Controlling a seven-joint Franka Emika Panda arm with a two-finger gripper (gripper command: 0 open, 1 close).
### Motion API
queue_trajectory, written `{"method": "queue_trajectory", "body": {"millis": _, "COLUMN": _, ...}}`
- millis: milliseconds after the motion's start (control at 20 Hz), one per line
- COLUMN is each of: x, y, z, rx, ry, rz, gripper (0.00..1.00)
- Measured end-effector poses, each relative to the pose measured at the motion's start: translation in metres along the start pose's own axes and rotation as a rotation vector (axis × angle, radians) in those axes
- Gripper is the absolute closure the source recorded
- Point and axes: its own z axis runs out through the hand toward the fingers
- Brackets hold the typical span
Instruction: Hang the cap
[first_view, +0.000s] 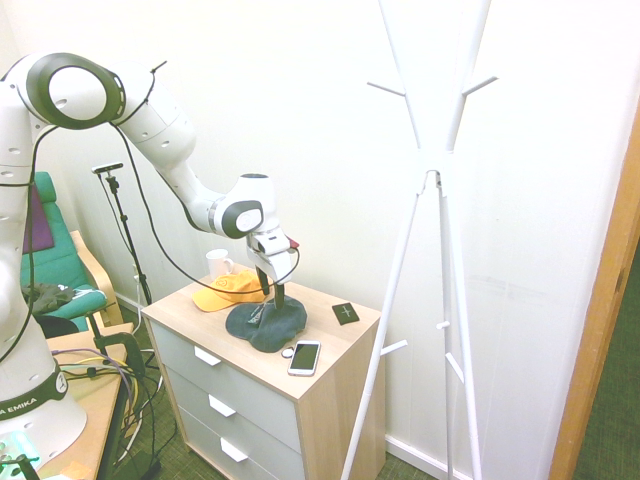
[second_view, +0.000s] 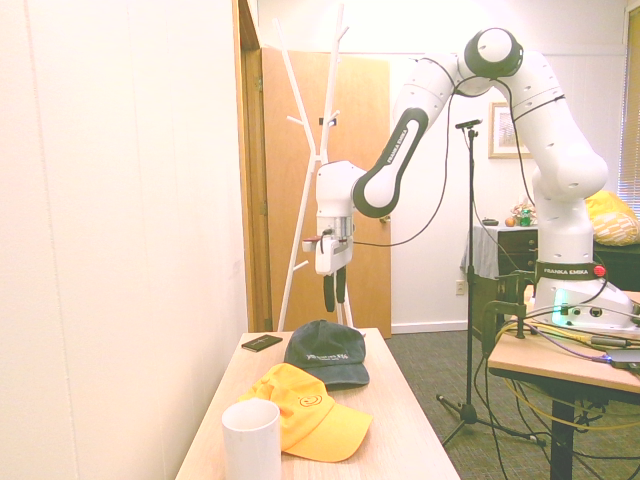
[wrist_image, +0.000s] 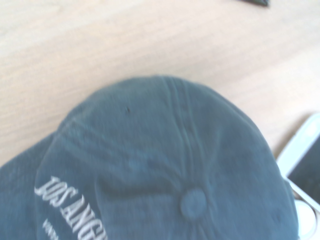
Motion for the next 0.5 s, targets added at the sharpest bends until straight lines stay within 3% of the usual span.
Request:
{"method": "queue_trajectory", "body": {"millis": 150, "x": 0.01, "y": -0.009, "z": 0.014, "rx": -0.004, "ry": -0.002, "rz": -0.01, "gripper": 0.0}}
{"method": "queue_trajectory", "body": {"millis": 200, "x": 0.011, "y": -0.011, "z": 0.018, "rx": -0.007, "ry": -0.004, "rz": -0.013, "gripper": 1.0}}
{"method": "queue_trajectory", "body": {"millis": 500, "x": 0.005, "y": -0.016, "z": 0.034, "rx": -0.021, "ry": -0.02, "rz": -0.041, "gripper": 1.0}}
